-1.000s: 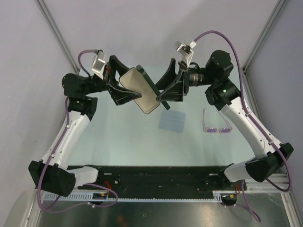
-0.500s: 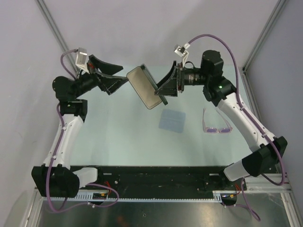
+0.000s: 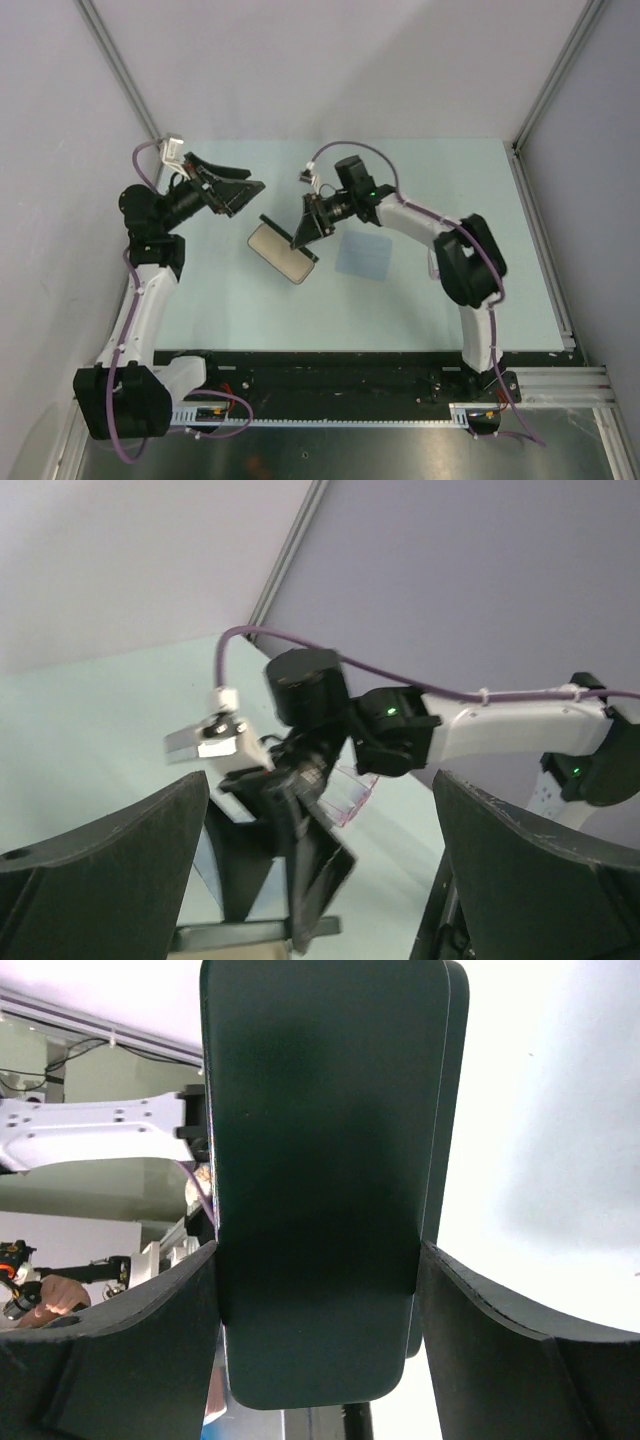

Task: Organize the sunglasses
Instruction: Place the opened sunglasses case at the center of the board.

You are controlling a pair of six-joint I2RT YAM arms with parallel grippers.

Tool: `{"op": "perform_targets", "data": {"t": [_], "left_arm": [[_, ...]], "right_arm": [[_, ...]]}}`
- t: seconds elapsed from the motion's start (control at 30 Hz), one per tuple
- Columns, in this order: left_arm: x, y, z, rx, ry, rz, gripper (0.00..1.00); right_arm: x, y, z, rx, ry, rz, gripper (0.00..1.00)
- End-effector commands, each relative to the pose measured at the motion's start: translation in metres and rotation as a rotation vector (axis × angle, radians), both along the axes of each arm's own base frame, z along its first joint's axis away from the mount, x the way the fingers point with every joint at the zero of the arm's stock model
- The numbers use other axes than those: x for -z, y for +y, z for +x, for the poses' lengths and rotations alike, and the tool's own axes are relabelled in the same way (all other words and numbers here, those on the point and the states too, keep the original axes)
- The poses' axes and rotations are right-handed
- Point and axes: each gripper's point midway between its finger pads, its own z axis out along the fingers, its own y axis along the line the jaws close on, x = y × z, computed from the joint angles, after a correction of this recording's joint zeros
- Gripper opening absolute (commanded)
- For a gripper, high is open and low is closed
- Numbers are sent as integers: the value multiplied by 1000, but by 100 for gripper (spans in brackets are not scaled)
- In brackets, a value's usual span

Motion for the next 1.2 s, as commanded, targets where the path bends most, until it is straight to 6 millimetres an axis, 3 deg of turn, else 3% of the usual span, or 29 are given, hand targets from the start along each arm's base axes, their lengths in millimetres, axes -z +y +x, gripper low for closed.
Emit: {"op": "perform_targets", "data": {"t": [0.0, 0.03, 0.13, 0.27, 0.33, 0.37, 0.53, 0.7, 0.83, 1.07, 1.17], "left_arm": [[12, 6, -5, -59, 24, 10, 100], [16, 6, -6, -64, 36, 13, 100], [28, 7, -8, -76, 64, 32, 100], [42, 4, -19, -43, 85, 53, 100], [48, 2, -25, -21, 98, 62, 100], [55, 2, -26, -18, 113, 65, 100], [69, 7, -19, -80, 168, 46, 100], [68, 8, -11, -86, 184, 46, 100], [69, 8, -7, -93, 202, 42, 100], [59, 2, -2, -50, 204, 49, 100], [60, 1, -1, -44, 214, 48, 100]], "right_arm": [[6, 23, -2, -119, -23, 42, 6], [23, 27, 0, -125, 8, 22, 6], [37, 42, -5, -160, 37, 15, 6], [71, 57, -8, -210, 120, -25, 8], [76, 63, -9, -234, 128, -24, 11], [88, 65, -9, -233, 147, -43, 11], [95, 75, -1, -243, 143, -53, 11], [107, 81, 11, -226, 140, -84, 14], [123, 86, 18, -199, 160, -114, 27], [127, 88, 26, -173, 185, -107, 33], [126, 85, 30, -171, 209, -96, 44]]}}
